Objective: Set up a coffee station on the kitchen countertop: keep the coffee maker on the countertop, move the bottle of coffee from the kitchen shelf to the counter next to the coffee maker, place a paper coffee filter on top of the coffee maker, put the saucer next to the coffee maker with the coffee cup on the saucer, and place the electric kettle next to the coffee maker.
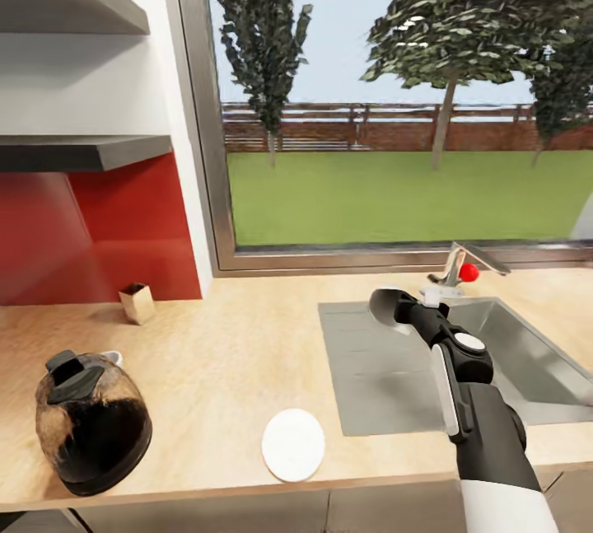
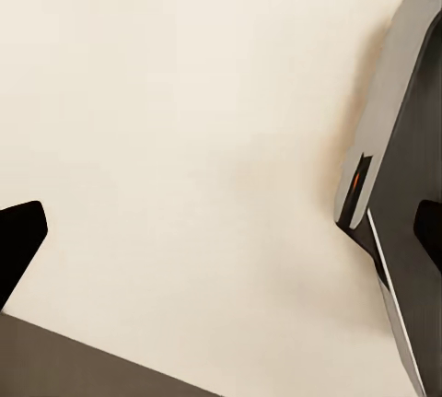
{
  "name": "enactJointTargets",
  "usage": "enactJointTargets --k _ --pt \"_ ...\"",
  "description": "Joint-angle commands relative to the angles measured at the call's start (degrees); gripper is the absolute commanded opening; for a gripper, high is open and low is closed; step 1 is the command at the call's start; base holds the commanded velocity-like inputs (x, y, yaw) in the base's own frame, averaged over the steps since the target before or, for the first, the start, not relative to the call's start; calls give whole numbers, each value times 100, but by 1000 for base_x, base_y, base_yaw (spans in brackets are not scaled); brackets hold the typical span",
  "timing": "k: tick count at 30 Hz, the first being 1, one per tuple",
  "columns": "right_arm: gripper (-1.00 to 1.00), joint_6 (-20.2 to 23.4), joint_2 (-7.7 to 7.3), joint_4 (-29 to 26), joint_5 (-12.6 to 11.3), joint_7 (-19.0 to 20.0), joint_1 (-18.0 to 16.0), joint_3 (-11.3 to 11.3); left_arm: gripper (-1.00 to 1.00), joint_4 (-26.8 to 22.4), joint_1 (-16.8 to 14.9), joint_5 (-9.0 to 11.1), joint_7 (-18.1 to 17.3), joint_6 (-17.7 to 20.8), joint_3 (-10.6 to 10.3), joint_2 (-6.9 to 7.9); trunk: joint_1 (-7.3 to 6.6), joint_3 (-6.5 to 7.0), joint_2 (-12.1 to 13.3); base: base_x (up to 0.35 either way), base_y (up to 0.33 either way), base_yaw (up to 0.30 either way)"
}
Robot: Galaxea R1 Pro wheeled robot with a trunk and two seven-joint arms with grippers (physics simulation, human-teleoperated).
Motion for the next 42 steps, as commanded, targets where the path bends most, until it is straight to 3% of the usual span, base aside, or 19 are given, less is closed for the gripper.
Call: enactJointTargets --k 1,12,42 --pt "-100 27 7 -5 34 46 -6 -14 100 -8 2 14 3 -15 29 0 3 -12 -13 -116 -199 -272" --pt "-100 27 23 16 25 46 -4 -4 100 -8 2 34 4 -15 54 10 3 -12 -13 -132 -85 -272" --pt "-100 27 29 21 18 46 -7 3 100 -8 2 51 4 -15 56 2 3 -22 -13 -1 0 -272"
